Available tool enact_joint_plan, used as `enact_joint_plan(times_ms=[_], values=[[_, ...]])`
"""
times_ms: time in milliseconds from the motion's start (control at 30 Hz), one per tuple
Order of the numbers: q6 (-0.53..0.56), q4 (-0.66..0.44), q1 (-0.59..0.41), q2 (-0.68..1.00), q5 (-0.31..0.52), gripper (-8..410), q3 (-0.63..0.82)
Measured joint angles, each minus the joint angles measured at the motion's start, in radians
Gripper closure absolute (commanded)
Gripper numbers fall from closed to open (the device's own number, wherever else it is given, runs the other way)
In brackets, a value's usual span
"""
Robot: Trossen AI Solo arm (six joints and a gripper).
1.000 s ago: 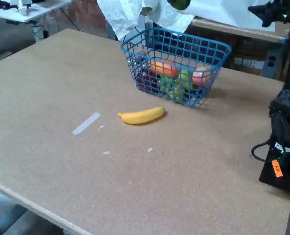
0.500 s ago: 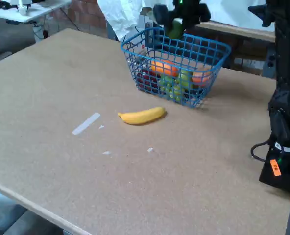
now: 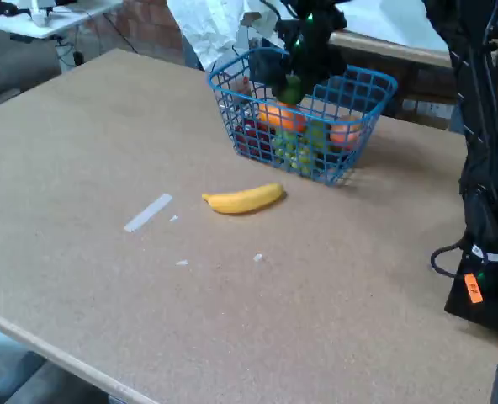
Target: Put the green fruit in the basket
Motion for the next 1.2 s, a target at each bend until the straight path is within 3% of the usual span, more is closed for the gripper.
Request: enact_joint_plan(times_ms=[167, 433, 567, 1200], values=[[0.001, 0.0, 0.001, 0.017, -0.001, 318, 0.0], [0.01, -0.001, 0.001, 0.027, -0.001, 170, 0.0], [-0.006, 0.003, 0.001, 0.027, -0.001, 125, 0.0], [-0.032, -0.008, 0.002, -0.113, -0.001, 120, 0.0]])
